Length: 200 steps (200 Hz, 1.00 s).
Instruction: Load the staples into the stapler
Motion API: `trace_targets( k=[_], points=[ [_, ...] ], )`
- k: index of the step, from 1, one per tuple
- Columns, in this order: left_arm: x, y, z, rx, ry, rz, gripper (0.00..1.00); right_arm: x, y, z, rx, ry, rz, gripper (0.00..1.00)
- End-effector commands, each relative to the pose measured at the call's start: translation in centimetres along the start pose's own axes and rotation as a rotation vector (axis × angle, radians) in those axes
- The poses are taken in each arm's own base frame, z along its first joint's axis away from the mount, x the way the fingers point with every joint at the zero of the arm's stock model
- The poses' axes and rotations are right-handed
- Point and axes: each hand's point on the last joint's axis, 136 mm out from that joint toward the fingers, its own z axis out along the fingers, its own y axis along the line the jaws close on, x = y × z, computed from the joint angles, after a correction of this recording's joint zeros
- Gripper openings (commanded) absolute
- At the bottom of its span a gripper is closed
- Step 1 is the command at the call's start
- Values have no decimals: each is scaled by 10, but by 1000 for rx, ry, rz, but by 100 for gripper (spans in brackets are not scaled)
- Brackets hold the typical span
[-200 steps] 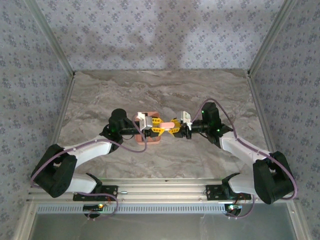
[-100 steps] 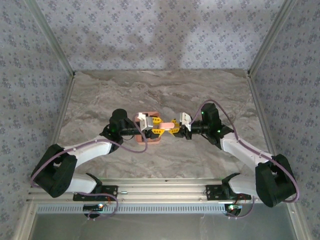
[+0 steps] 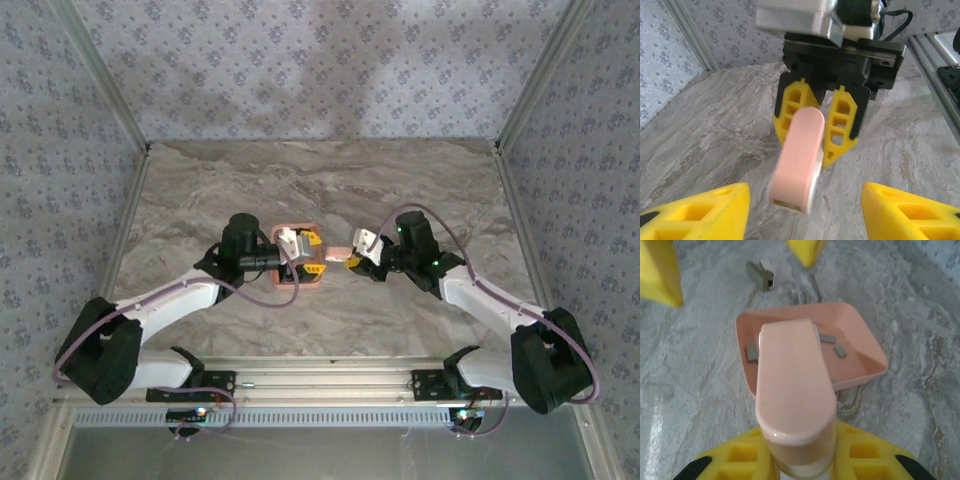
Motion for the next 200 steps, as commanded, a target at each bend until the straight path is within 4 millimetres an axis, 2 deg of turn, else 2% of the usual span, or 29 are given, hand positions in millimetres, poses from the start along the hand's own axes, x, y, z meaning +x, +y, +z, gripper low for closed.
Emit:
trace_targets(
  k=[1, 68, 135, 200],
  points=[
    [-2, -9, 4, 61, 47, 59, 60, 1, -3, 4, 9, 72, -49, 14],
    [3, -21, 29, 160, 92, 73, 59, -9, 9, 14, -49, 70, -105, 14],
    [8, -16, 36, 158, 108, 49, 54, -13, 11, 14, -58, 51, -109, 14],
    [8, -14, 37, 152, 117, 35, 42, -17, 10, 12, -53, 40, -115, 14]
  ],
)
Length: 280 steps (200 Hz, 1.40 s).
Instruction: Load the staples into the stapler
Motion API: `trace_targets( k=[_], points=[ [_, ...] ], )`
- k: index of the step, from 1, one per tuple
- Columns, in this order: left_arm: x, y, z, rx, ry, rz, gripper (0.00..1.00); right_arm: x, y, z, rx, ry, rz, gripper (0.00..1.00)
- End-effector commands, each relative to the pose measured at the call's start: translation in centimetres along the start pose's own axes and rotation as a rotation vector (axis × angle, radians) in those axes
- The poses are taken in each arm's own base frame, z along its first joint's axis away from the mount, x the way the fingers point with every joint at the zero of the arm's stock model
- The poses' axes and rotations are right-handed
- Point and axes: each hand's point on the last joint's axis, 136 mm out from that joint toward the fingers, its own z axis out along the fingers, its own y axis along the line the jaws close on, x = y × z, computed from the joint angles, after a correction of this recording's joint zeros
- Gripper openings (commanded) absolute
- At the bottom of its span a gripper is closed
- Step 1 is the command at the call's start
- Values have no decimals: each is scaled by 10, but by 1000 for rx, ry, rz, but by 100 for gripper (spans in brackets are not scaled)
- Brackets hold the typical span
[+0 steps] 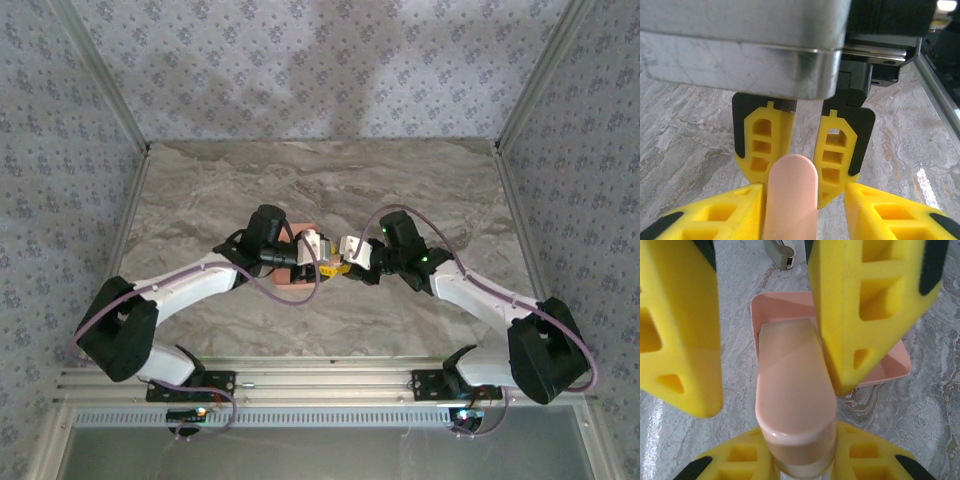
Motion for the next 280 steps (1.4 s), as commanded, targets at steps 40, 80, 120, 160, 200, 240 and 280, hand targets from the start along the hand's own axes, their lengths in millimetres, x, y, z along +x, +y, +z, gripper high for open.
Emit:
trace_targets(
  k=[40, 80, 120, 160, 200, 240, 280],
  points=[
    [-7, 1, 3, 18, -3, 2, 33, -14, -7, -4, 24, -32, -39, 13],
    [-12, 3, 3, 22, -13, -6, 28, -15, -8, -5, 33, -32, -41, 13],
    [-11, 5, 5, 25, -3, -29, 39, -17, -9, -7, 44, -34, -48, 13],
    [-9, 7, 7, 25, 11, -44, 37, -19, -9, -9, 52, -42, -57, 12],
    [-12, 5, 9, 54, 9, -53, 27, -18, -8, -9, 51, -40, -57, 12],
    [-19, -1, 3, 95, -41, -58, 18, -5, -10, -8, 55, -23, -25, 12],
    [-33, 6, -11, 73, -130, -61, 16, 6, -10, -8, 59, -26, 10, 12]
  ],
)
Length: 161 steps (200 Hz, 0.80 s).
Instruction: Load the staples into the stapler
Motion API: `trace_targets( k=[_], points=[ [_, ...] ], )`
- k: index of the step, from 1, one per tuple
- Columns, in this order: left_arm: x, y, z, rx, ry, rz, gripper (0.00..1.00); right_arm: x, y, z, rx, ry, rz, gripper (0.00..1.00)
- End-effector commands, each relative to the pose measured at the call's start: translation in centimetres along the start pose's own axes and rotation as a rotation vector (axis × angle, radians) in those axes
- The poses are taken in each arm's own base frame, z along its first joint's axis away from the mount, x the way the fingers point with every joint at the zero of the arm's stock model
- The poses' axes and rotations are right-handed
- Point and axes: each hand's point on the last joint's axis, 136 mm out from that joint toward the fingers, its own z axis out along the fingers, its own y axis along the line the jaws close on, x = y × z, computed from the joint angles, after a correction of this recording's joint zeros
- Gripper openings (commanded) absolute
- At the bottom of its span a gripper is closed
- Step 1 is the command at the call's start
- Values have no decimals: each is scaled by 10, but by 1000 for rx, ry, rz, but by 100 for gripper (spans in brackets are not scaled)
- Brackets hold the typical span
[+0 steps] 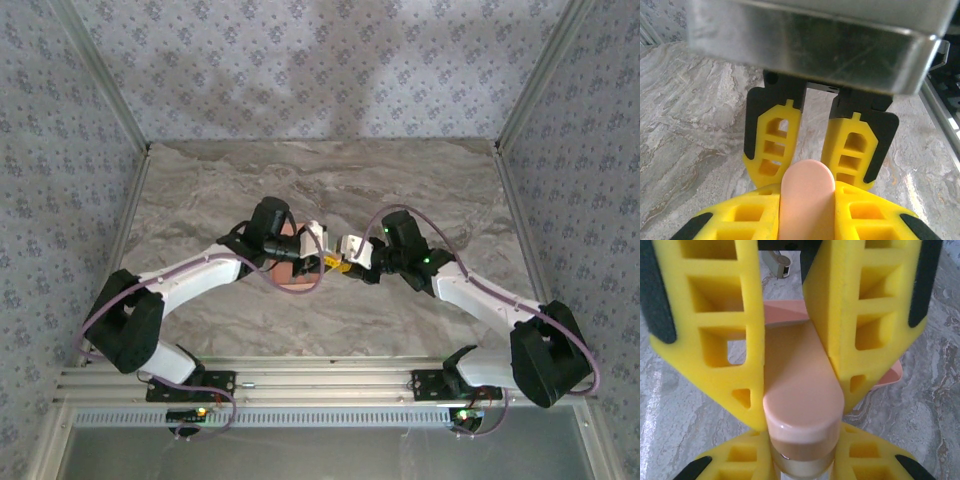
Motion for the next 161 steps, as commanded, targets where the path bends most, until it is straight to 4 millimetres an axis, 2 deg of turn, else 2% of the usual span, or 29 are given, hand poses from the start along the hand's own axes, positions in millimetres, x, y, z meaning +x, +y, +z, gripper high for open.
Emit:
trace_targets(
  k=[1, 66, 129, 145, 161],
  points=[
    [-28, -6, -14, 41, -123, 5, 16, 10, -6, -3, 35, 4, 23, 12],
    [-51, -6, -34, 28, -225, 19, 16, 24, -12, -3, 38, -31, 98, 13],
    [-63, -9, -47, 16, -261, 37, 16, 36, -15, -1, 33, -46, 160, 14],
    [-65, -11, -49, 20, -264, 40, 16, 36, -15, 0, 28, -51, 169, 18],
    [-64, -13, -50, 23, -258, 45, 16, 33, -17, -1, 33, -60, 175, 32]
  ],
)
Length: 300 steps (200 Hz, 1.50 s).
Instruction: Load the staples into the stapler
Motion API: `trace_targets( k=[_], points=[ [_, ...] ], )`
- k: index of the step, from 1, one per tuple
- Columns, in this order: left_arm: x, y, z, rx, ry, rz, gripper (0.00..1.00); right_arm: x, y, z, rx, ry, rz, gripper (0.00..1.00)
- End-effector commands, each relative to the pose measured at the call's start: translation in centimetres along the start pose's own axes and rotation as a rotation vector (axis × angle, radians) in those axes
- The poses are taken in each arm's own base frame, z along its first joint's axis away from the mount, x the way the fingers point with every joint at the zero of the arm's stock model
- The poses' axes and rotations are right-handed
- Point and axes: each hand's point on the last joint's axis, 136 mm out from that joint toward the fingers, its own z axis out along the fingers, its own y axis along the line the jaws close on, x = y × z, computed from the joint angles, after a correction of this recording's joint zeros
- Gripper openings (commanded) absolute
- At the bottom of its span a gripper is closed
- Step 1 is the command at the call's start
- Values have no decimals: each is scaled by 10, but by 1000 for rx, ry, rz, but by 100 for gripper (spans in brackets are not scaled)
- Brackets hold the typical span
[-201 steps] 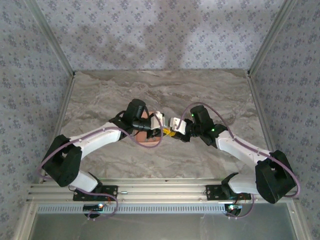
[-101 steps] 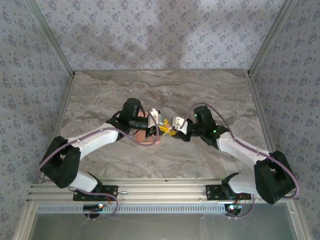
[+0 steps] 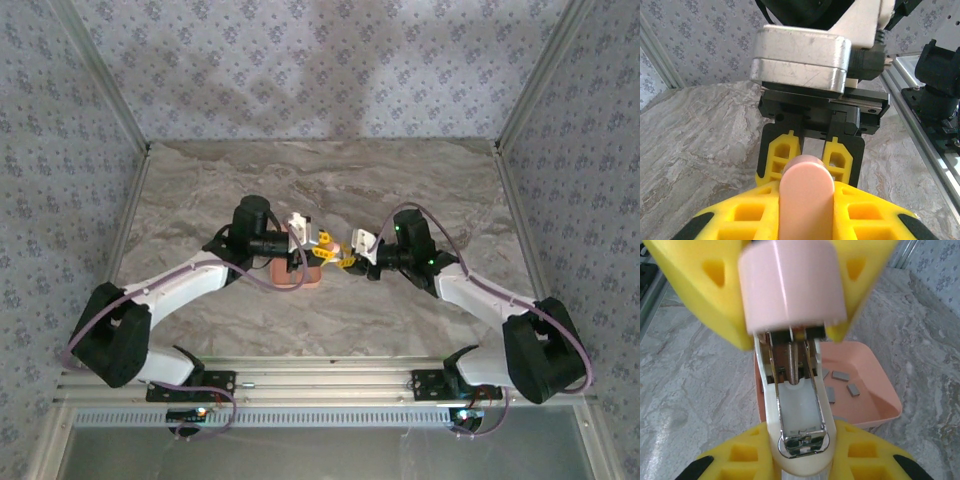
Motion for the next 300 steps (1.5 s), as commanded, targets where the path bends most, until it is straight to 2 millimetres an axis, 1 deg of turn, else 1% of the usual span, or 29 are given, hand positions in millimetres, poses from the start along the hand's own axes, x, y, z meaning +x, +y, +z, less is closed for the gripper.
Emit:
trace_targets(
  k=[1, 10, 22, 41, 61, 76, 96, 107, 132, 152, 165, 183, 206, 251, 282, 300],
  points=[
    [-32, -15, -15, 53, -79, 39, 16, 43, -12, -5, 81, 131, 117, 33],
    [-31, -15, -16, 52, -74, 41, 16, 40, -13, -6, 84, 126, 115, 42],
    [-30, -16, -15, 55, -69, 43, 16, 34, -13, -8, 88, 113, 109, 50],
    [-28, -16, -15, 53, -60, 47, 16, 25, -12, -10, 87, 98, 100, 56],
    [-25, -15, -14, 55, -47, 49, 16, 12, -10, -14, 88, 82, 82, 59],
    [-22, -15, -14, 55, -32, 48, 16, -5, -6, -18, 69, 34, 83, 59],
    [-20, -12, -14, 38, -19, 50, 16, -27, 0, -25, 25, -28, 176, 60],
    [-17, -10, -14, 19, -8, 54, 16, -32, 3, -29, 13, -33, 246, 59],
    [-10, -6, -13, -13, 17, 68, 16, -34, 6, -31, 14, -42, 426, 60],
    [-5, -7, -11, -18, 39, 81, 16, -38, 3, -29, 1, -79, 621, 61],
    [-2, -7, -11, -15, 52, 82, 16, -37, 4, -28, -21, -58, 734, 59],
    [-1, -7, -11, -17, 56, 85, 16, -39, 5, -27, -55, -59, 834, 57],
    [0, -7, -10, -18, 56, 85, 16, -39, 10, -25, -81, -79, 891, 57],
    [-1, -10, -9, -5, 50, 87, 16, -32, 8, -20, -63, -73, 952, 55],
    [-3, -12, -7, 0, 39, 94, 16, -22, 6, -17, -45, -47, 981, 53],
    [-6, -14, -7, 7, 24, 95, 16, -8, 3, -14, -4, -10, 1010, 51]
  ],
)
